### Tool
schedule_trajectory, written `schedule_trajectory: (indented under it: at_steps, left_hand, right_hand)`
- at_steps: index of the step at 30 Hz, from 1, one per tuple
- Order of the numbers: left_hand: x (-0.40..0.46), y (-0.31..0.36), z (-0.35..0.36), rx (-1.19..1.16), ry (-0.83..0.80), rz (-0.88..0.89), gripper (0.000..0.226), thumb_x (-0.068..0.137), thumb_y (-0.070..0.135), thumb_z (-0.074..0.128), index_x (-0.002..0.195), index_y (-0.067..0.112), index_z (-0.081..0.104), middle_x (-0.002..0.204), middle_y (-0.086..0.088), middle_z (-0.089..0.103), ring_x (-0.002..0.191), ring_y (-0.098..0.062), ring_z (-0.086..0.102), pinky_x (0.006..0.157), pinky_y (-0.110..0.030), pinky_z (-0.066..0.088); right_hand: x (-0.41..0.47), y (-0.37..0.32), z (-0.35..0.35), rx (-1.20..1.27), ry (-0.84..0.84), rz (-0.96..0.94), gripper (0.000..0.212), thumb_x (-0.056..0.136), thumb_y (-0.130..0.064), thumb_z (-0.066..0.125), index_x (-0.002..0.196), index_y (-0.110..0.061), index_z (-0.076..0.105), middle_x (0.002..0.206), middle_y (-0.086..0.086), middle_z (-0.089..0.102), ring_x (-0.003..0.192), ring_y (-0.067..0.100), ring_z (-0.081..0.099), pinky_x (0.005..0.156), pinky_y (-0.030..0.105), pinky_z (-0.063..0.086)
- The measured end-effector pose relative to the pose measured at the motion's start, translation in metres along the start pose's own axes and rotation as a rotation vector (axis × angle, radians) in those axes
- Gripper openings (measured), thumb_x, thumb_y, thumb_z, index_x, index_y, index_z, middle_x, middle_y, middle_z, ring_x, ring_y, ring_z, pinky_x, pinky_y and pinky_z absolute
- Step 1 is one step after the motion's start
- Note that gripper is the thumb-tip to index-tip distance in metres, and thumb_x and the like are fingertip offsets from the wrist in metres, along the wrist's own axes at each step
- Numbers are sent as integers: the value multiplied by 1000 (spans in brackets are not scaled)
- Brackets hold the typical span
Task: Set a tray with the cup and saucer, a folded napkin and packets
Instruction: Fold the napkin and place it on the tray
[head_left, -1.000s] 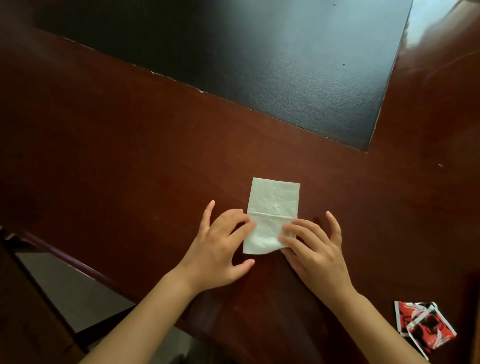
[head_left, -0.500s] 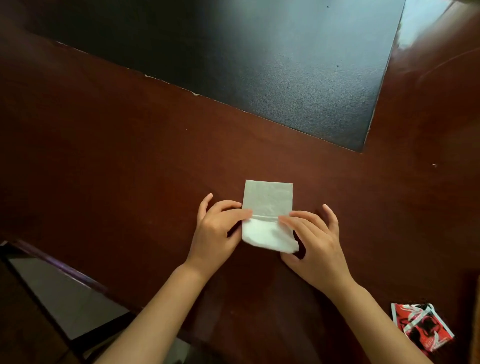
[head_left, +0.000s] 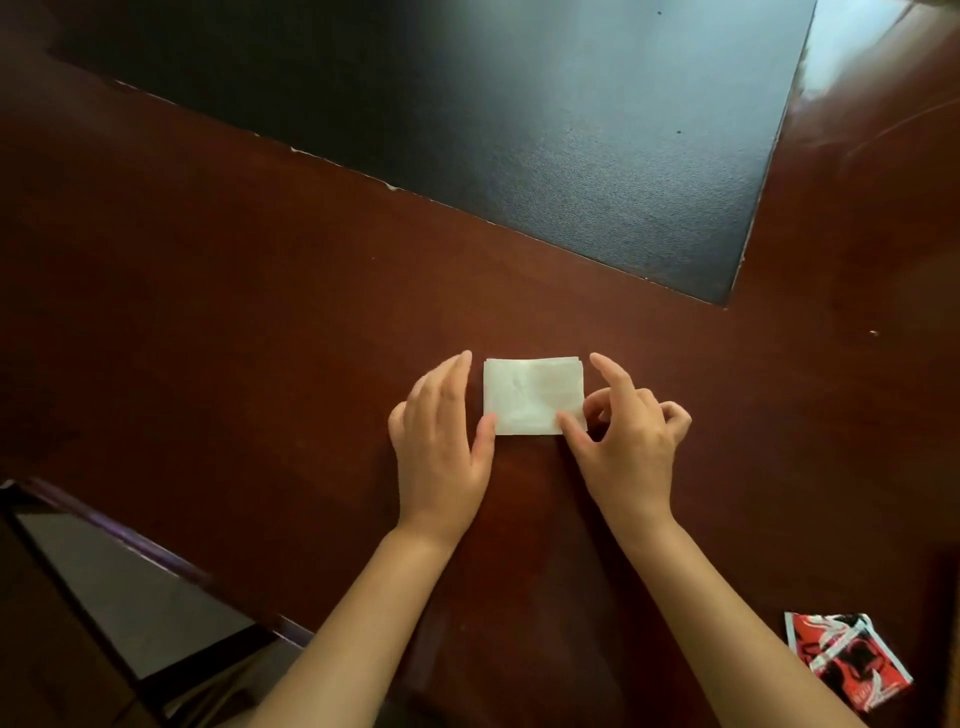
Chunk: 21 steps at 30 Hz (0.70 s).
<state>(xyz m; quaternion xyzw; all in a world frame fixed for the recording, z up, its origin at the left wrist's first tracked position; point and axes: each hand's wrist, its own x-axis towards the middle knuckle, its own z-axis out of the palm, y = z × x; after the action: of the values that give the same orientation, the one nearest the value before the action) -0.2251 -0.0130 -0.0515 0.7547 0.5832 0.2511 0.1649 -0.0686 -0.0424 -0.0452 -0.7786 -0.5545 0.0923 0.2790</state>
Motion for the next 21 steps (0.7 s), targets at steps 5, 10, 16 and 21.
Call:
schedule_trajectory:
  at_steps: [5, 10, 16, 21]
  left_hand:
    - [1, 8, 14, 179, -265, 167, 55, 95, 29, 23, 148, 21, 9, 156, -2, 10, 144, -17, 5, 112, -53, 6]
    - [9, 8, 26, 319, -389, 107, 56, 95, 40, 11, 148, 22, 5, 159, 1, 5, 145, -15, -3, 111, -59, -2]
    - [9, 2, 22, 405, -402, 99, 58, 94, 42, 11, 146, 23, -8, 157, 5, -8, 144, -14, -10, 104, -59, -19]
    - [3, -11, 9, 450, -380, 23, 58, 94, 41, 10, 144, 22, -14, 154, 8, -11, 144, -12, -9, 102, -60, -19]
  right_hand:
    - [0, 2, 6, -151, 25, -124, 50, 78, -24, 69, 125, -15, 53, 110, 3, 66, 104, 25, 57, 88, 44, 33]
    - [-2, 1, 13, -318, -295, -217, 51, 95, -36, 25, 143, -20, 25, 153, 1, 28, 143, 22, 10, 110, 60, 1]
    - [-4, 15, 11, -423, -351, -213, 57, 95, -44, 13, 146, -21, 6, 155, -6, 8, 143, 17, -4, 108, 59, -15]
    - [-6, 22, 5, -447, -375, -213, 57, 95, -46, 12, 146, -20, 4, 154, -6, 7, 143, 17, -2, 109, 59, -14]
